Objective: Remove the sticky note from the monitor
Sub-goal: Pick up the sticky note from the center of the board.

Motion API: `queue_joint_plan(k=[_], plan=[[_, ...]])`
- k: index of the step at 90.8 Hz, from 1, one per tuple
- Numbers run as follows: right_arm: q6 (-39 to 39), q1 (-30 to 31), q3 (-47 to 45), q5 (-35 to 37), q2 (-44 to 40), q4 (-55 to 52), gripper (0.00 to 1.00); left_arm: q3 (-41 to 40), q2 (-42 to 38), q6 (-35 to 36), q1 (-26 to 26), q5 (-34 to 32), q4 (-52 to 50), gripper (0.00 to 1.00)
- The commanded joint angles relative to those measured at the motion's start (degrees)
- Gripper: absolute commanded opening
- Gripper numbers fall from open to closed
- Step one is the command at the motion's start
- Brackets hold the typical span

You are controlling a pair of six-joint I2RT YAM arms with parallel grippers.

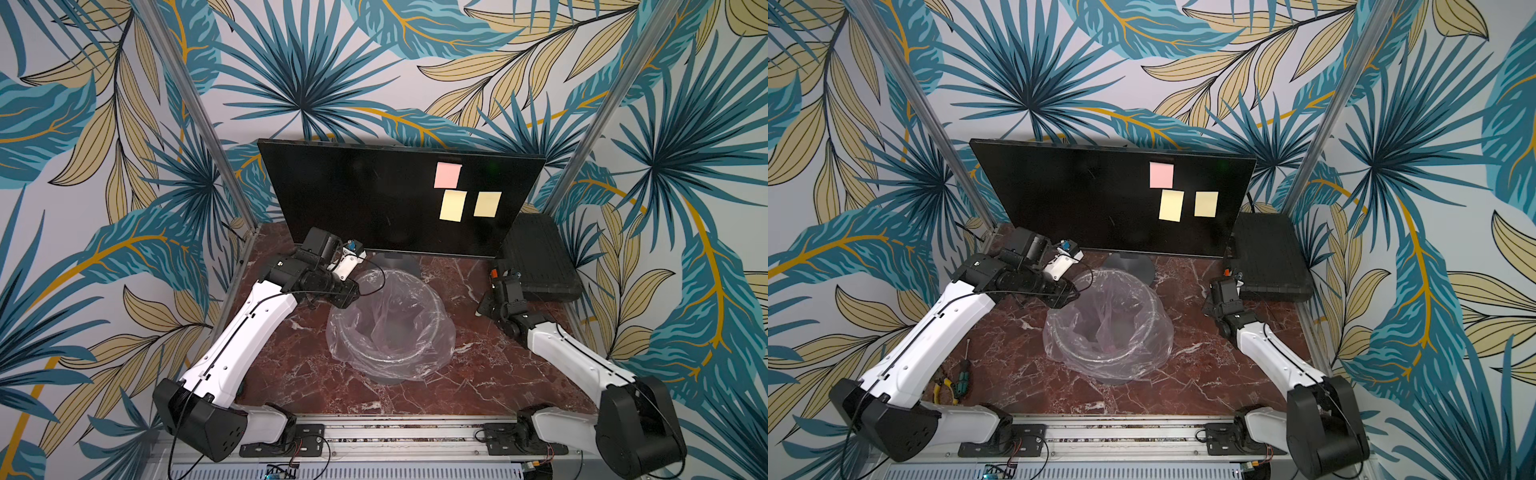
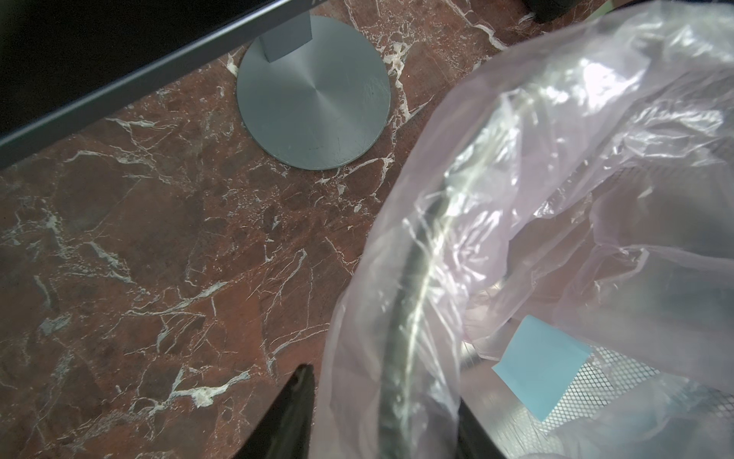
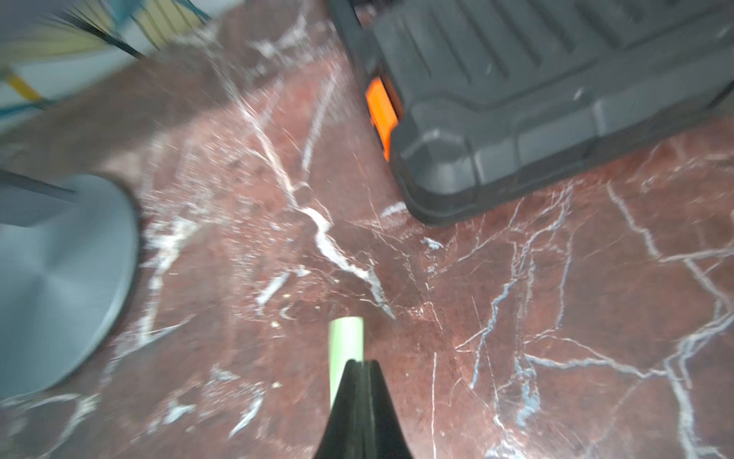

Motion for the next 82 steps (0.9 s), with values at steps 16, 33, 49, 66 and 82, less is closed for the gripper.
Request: queue_joint_plan(k=[16, 33, 49, 66, 82], plan=[[-1.2, -0.2, -1.2, -11.5, -19.8, -12.2, 0.00, 1.8, -1.0, 0.4, 0.0, -0.7, 0.4, 0.47], [-2.4, -0.2, 3.0, -24.4, -35.3, -15.6, 0.00, 1.5, -1.0, 0.4, 0.0, -0.5, 0.6, 0.47], [0.7, -0.2, 8.1, -34.9, -37.8, -14.3, 0.00, 1.7, -1.0, 0.4, 0.0, -0.5, 0.5, 0.47], [3.0, 2.3, 13.9, -41.5, -31.3, -9.9, 0.00, 1.5, -1.1, 0.4, 0.0, -0.5, 0.6, 0.47], [-3.8, 16.6, 22.1, -31.1, -22.3, -13.5, 0.00, 1.8, -0.9, 0.4, 0.0, -0.7, 0.5, 0.47]])
